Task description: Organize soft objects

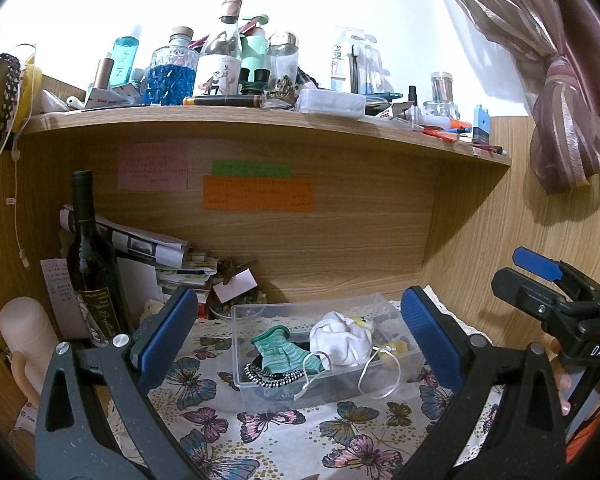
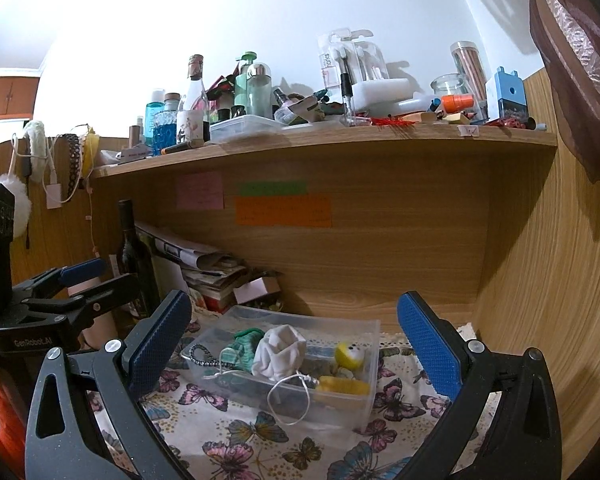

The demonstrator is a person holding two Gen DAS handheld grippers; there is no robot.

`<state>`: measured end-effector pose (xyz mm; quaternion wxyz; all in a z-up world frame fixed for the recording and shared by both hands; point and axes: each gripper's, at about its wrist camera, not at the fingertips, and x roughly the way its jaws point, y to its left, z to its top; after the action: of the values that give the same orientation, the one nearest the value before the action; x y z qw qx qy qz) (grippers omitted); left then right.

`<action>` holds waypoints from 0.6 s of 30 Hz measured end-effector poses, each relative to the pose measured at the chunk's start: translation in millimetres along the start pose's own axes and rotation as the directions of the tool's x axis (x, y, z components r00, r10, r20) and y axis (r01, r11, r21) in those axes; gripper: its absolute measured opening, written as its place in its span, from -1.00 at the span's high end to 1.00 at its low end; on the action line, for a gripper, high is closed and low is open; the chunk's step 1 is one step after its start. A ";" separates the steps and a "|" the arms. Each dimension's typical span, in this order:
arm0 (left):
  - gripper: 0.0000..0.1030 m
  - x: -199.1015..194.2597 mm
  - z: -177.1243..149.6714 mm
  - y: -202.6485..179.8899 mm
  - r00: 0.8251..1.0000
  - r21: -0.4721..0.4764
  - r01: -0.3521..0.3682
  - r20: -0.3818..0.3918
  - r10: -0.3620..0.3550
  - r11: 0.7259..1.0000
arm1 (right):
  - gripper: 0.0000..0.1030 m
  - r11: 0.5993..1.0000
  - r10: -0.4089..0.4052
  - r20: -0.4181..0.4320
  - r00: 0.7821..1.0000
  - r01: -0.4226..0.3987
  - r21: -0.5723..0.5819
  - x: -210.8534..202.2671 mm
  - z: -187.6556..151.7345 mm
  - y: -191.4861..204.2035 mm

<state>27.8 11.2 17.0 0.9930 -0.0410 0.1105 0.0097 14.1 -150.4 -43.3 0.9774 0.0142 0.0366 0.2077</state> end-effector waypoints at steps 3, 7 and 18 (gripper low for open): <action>-1.00 0.4 -0.3 0.8 1.000 -0.001 0.004 -0.002 -0.004 1.000 | -1.00 1.000 0.001 0.000 1.000 -0.001 0.000 -0.4 -0.1 0.0; -1.00 0.5 -0.6 1.1 1.000 0.000 0.005 -0.003 -0.005 1.000 | -1.00 1.000 0.002 0.003 1.000 -0.002 -0.001 -1.1 0.2 0.6; -1.00 -0.7 0.1 -0.5 1.000 0.008 0.006 0.005 -0.006 1.000 | -1.00 1.000 0.005 0.011 1.000 -0.005 -0.003 -2.0 1.0 0.3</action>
<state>27.2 10.7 17.3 0.9934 -0.0372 0.1079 0.0064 12.3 -151.0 -42.1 0.9771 0.0139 0.0312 0.2100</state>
